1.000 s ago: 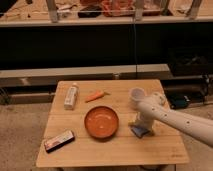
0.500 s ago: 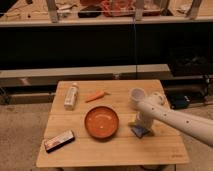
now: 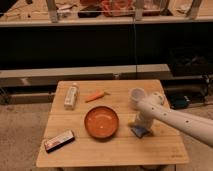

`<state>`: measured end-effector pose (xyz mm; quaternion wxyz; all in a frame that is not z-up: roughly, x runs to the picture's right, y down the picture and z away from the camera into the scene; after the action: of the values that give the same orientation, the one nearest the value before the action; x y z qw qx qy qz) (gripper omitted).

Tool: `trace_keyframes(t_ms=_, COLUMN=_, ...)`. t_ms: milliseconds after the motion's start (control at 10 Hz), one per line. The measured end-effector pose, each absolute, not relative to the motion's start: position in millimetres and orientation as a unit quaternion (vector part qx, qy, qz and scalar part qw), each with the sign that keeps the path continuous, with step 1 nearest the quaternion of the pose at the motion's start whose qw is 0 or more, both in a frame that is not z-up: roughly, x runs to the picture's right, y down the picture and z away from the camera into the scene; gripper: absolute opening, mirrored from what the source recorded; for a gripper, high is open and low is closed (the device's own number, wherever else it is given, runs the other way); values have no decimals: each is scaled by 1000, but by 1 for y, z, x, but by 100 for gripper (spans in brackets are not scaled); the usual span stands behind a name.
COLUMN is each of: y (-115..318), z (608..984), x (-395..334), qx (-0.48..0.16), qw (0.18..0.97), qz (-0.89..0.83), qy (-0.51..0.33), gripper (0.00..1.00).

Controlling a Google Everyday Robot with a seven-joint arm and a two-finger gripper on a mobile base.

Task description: Place the white sponge in the ceramic bowl

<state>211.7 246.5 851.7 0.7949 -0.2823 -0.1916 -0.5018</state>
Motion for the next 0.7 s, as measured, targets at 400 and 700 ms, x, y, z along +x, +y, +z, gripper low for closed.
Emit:
trace_keyframes(t_ms=400, y=244, z=848, x=213, qx=-283, qw=795, qz=-500, qy=-191, gripper=64)
trace_keyframes(t_ms=700, y=241, z=843, x=214, qx=-284, qw=795, qz=-501, qy=-191, gripper=43)
